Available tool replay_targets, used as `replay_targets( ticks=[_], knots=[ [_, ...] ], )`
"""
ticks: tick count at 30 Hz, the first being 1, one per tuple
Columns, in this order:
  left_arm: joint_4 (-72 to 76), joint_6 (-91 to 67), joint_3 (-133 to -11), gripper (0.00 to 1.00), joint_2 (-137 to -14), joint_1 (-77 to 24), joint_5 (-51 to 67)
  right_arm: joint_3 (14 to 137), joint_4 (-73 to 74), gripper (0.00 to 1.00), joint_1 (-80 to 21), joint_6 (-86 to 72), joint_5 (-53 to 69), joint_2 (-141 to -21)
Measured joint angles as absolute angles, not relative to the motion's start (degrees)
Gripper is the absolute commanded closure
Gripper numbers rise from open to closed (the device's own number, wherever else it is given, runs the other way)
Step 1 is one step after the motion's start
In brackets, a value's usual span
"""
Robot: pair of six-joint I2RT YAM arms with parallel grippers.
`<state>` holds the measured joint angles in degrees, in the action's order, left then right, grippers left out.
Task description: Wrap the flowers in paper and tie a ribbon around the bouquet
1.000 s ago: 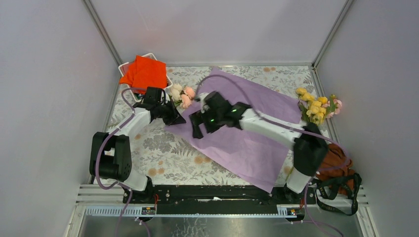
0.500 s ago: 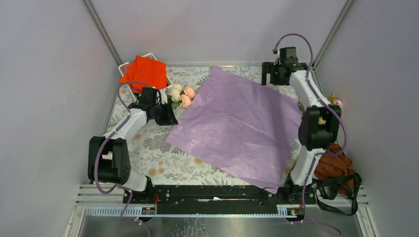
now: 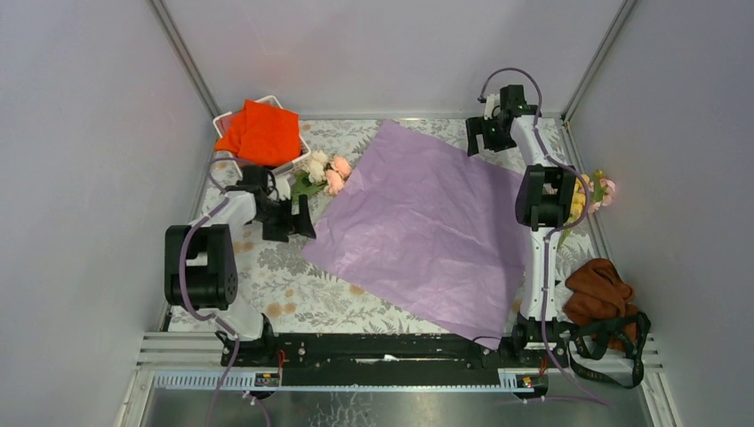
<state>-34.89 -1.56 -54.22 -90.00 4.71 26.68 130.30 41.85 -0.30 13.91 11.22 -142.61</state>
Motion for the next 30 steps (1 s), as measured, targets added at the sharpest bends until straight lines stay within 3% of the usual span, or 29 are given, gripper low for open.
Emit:
replay_targets(
  ticks=[6, 17, 23, 24, 26, 29, 30],
  knots=[
    [-34.2, 0.2, -55.5, 0.02, -95.3, 0.6, 30.0, 136.8, 41.4, 0.0, 0.0, 13.4, 21.8, -149.6],
    [-29.1, 5.1, -62.6, 0.02, -102.4, 0.3, 32.4, 140.7, 29.6, 0.05, -0.2, -4.4, 39.2, -155.0],
    [-27.9, 6.5, -68.5, 0.09, -107.0, -2.0, 36.7, 140.7, 25.0, 0.07, -2.6, -9.5, 43.6, -156.5],
    [-27.8, 6.8, -68.8, 0.13, -107.4, -2.7, 37.4, 140.7, 24.4, 0.09, -3.1, -10.1, 44.1, -156.6],
    [-28.0, 7.7, -68.8, 0.37, -107.8, -4.6, 38.9, 139.9, 23.3, 0.13, -4.3, -11.3, 45.2, -156.6],
    [-28.3, 8.8, -68.8, 0.91, -108.0, -6.7, 40.9, 139.1, 22.4, 0.32, -5.3, -12.8, 47.1, -156.6],
    [-28.6, 9.5, -68.8, 0.98, -108.1, -7.1, 41.5, 138.8, 22.4, 0.43, -5.6, -13.3, 47.7, -156.7]
  ],
)
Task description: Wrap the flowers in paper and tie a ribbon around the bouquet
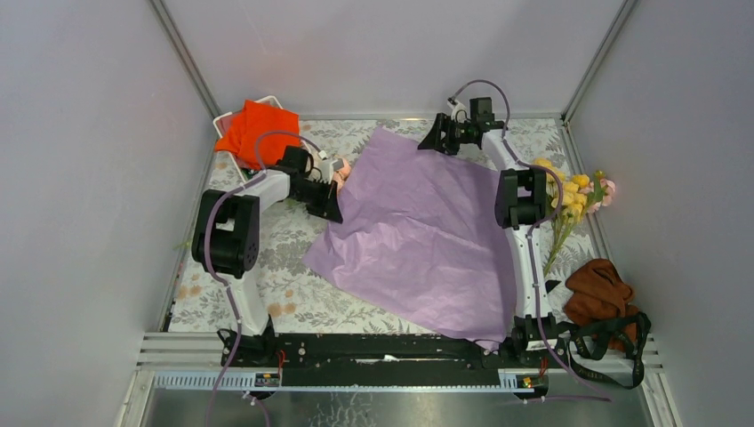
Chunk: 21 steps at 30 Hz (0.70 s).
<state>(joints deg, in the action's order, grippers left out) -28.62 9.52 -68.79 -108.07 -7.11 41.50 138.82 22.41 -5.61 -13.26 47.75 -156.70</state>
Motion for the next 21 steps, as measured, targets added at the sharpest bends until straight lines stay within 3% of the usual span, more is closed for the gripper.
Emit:
replay_targets(
  ticks=[2, 5, 14, 21],
  knots=[
    [-29.3, 9.5, -68.9, 1.0, -108.0, -7.3, 42.3, 138.3, 22.4, 0.58, -5.9, -13.8, 49.0, -156.7],
    [-29.8, 10.0, -68.9, 1.0, -107.3, -7.2, 42.4, 137.8, 22.5, 0.98, -5.8, -14.7, 50.6, -156.7],
    [-33.4, 15.9, -75.7, 1.0, -101.1, -9.8, 29.5, 126.7, 22.7, 1.0, -5.3, -16.1, 52.4, -150.2],
    [-34.3, 18.9, -93.8, 1.0, -106.3, -16.3, 18.0, 96.7, 13.5, 1.0, -2.8, -22.1, 33.8, -120.0]
  ],
)
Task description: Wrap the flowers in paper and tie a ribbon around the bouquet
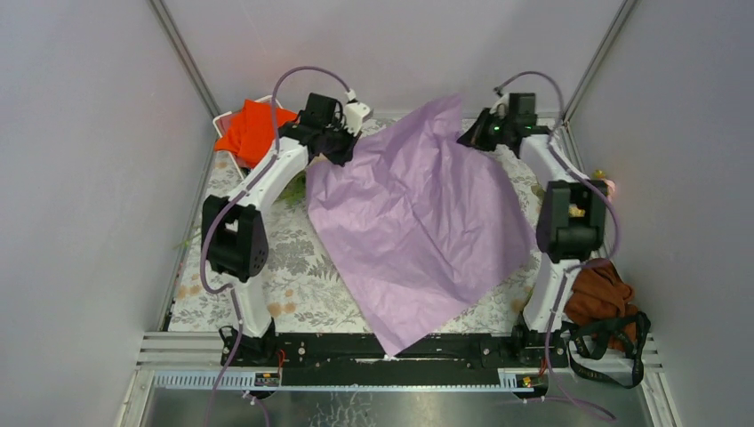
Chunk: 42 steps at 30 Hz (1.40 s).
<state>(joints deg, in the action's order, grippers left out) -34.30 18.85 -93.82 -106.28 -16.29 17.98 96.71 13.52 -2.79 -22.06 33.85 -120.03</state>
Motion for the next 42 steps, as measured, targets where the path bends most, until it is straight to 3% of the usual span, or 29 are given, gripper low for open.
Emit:
replay_targets(
  ticks=[2, 5, 6, 8, 9, 10, 11, 15, 20, 23, 28, 33, 36, 42],
  knots=[
    [-34.3, 18.6, -98.2, 1.0, -109.3, -17.7, 16.4, 90.0, 9.0, 1.0, -0.2, -23.0, 29.2, -111.6],
    [-34.3, 18.1, -102.7, 0.94, -114.7, -19.3, 14.0, 87.6, 3.6, 1.0, 4.5, -23.8, 26.3, -107.9],
    [-34.2, 17.7, -104.0, 0.79, -116.7, -19.7, 13.4, 88.1, 1.9, 1.0, 6.3, -24.2, 26.5, -108.9],
    [-34.2, 17.6, -106.3, 0.31, -120.0, -20.3, 11.9, 89.1, 1.0, 1.0, 8.1, -24.3, 26.1, -112.0],
    [-34.4, 17.9, -107.5, 0.14, -121.4, -20.5, 10.6, 89.9, 0.9, 1.0, 8.5, -24.3, 25.6, -114.0],
    [-35.1, 17.8, -109.4, 0.06, -123.2, -20.6, 8.7, 90.7, 0.8, 0.98, 8.8, -24.3, 24.8, -116.3],
    [-35.6, 18.3, -111.0, 0.02, -124.4, -20.6, 7.1, 91.5, 1.0, 0.9, 8.9, -24.3, 24.0, -118.6],
    [-37.7, 21.4, -116.4, 0.02, -125.4, -19.6, -0.2, 98.5, 4.8, 0.53, 8.8, -24.9, 20.1, -126.8],
    [-42.3, 28.7, -113.0, 0.02, -115.5, -14.9, -5.1, 109.6, 10.9, 0.45, 8.7, -25.9, 11.0, -130.4],
    [-45.2, 33.7, -103.6, 0.03, -104.4, -7.9, -7.1, 111.2, 10.9, 0.44, 8.6, -26.4, 5.4, -128.9],
    [-49.3, 40.3, -89.3, 0.2, -94.7, 5.9, -8.1, 104.4, 10.4, 0.44, 7.9, -25.4, 3.1, -120.6],
    [-50.8, 44.1, -83.0, 0.24, -99.2, 11.0, -6.4, 94.2, 7.8, 0.43, 2.0, -22.5, 6.2, -108.8],
    [-49.2, 44.8, -82.7, 0.39, -104.0, 11.6, -4.6, 88.4, 6.1, 0.44, -3.5, -21.4, 9.9, -102.5],
    [-43.9, 43.5, -83.9, 0.59, -111.7, 12.4, 0.8, 83.5, 6.8, 0.43, -10.5, -19.6, 14.4, -97.3]
  ],
)
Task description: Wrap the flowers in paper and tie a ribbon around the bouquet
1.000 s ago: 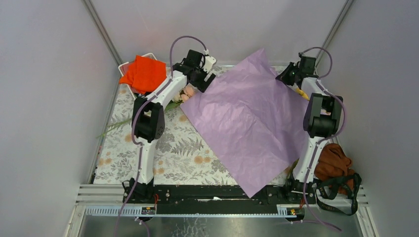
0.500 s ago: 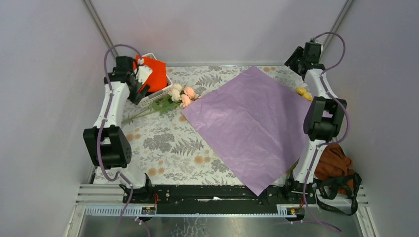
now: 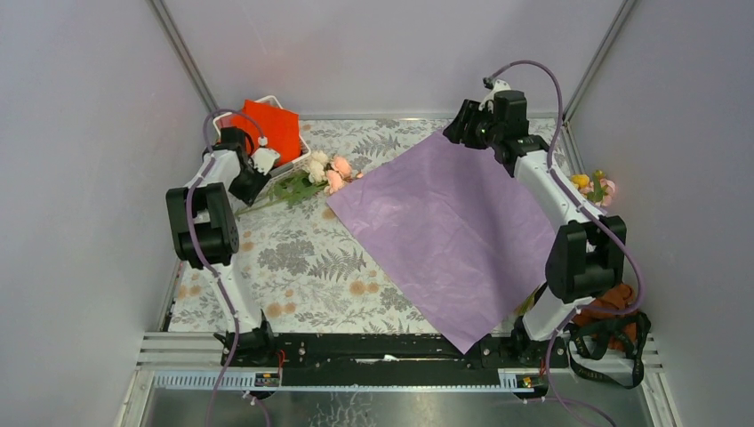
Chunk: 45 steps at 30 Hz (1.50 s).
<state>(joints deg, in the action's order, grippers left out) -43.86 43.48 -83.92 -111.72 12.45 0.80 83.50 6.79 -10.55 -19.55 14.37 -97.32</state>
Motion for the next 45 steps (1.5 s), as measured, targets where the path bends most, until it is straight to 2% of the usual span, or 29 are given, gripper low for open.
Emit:
replay_targets(
  ticks=[8, 11, 24, 32, 37, 43, 45],
  knots=[
    [-37.7, 42.9, -83.9, 0.61, -113.4, 13.5, 3.6, 78.5, 8.1, 0.42, -12.5, -18.6, 13.5, -92.6],
    [-37.2, 42.9, -85.2, 0.59, -115.6, 14.0, 4.1, 77.9, 8.2, 0.42, -13.4, -18.0, 12.7, -91.6],
    [-37.6, 43.7, -85.8, 0.57, -118.8, 16.2, 7.7, 79.0, 8.6, 0.43, -15.2, -17.4, 11.4, -93.1],
    [-38.3, 44.1, -75.4, 0.56, -111.7, 16.2, 13.8, 79.0, 8.9, 0.43, -16.3, -16.7, 11.4, -93.6],
    [-41.8, 44.9, -70.5, 0.48, -107.5, 16.1, 17.8, 78.5, 8.6, 0.43, -16.7, -16.7, 11.4, -93.4],
    [-46.4, 44.1, -69.6, 0.33, -101.8, 16.0, 21.2, 76.1, 8.4, 0.43, -17.3, -16.7, 11.3, -92.1],
    [-47.0, 43.9, -69.6, 0.31, -99.4, 15.7, 22.3, 75.4, 8.4, 0.43, -17.7, -16.7, 11.1, -91.6]
  ],
)
